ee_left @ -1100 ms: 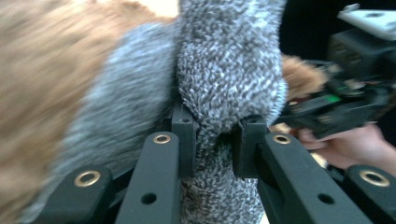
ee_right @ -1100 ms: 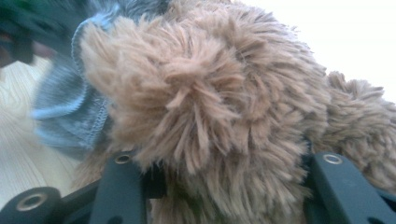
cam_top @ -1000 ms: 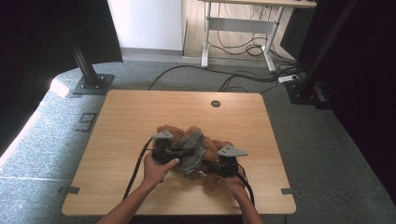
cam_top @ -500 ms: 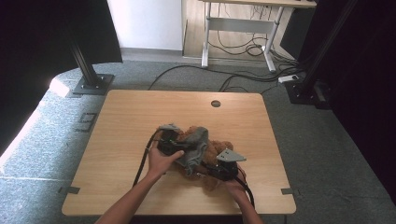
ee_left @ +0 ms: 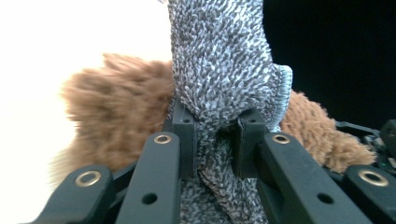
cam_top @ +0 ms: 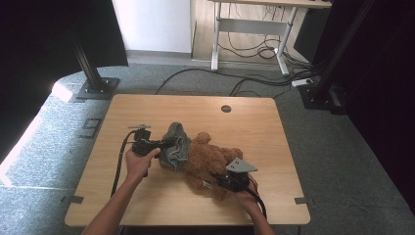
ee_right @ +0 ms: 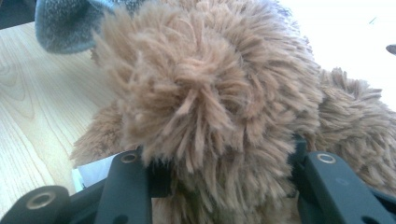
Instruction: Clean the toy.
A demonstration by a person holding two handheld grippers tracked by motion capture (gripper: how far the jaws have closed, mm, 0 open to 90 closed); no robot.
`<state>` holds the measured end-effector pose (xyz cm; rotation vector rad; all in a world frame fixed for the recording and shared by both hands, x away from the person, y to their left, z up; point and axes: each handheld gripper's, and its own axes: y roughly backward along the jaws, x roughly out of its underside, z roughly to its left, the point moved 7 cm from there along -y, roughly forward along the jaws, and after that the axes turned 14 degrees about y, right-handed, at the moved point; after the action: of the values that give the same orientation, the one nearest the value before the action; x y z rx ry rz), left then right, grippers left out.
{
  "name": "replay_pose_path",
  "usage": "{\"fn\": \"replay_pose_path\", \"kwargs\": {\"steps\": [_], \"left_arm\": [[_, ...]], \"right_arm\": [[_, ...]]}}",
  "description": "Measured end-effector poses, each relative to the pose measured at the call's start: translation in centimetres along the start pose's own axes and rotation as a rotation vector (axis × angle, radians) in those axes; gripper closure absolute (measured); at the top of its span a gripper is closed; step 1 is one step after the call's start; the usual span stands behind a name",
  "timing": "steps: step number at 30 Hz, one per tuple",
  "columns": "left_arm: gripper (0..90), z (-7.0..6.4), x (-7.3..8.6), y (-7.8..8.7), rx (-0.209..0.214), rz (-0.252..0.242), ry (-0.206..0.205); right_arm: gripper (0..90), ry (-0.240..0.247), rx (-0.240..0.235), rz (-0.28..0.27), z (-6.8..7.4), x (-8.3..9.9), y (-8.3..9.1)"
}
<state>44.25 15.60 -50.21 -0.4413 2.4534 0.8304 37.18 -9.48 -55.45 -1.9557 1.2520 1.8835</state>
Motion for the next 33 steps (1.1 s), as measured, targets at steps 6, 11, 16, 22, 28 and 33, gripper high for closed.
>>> {"fn": "replay_pose_path", "kwargs": {"steps": [6, 11, 16, 22, 28, 33], "left_arm": [[74.9, 0.3, 2.0, 0.4, 0.006, -0.017, -0.027], [75.3, 0.4, 3.5, 0.8, 0.031, -0.038, -0.036], [75.7, 0.6, 5.2, 1.4, 0.051, -0.047, -0.045], [75.9, 0.6, 5.7, 1.4, 0.050, -0.049, -0.051], [75.8, 0.6, 5.5, 1.2, 0.048, -0.045, -0.044], [75.5, 0.6, 5.6, 1.3, 0.057, -0.042, -0.029]], "right_arm": [[36.3, -0.018, -0.002, -0.007, 0.1, 0.0, 0.3], [24.2, -0.089, -0.072, -0.036, -0.2, -0.2, 1.4], [16.9, -0.215, -0.099, -0.095, -1.1, -1.3, 2.3], [14.9, -0.284, -0.105, -0.118, -1.7, -3.1, 1.9], [16.3, -0.335, -0.095, 0.022, -1.3, -3.3, -1.3], [44.1, -0.232, -0.044, 0.083, -0.7, -3.2, -1.6]]}}
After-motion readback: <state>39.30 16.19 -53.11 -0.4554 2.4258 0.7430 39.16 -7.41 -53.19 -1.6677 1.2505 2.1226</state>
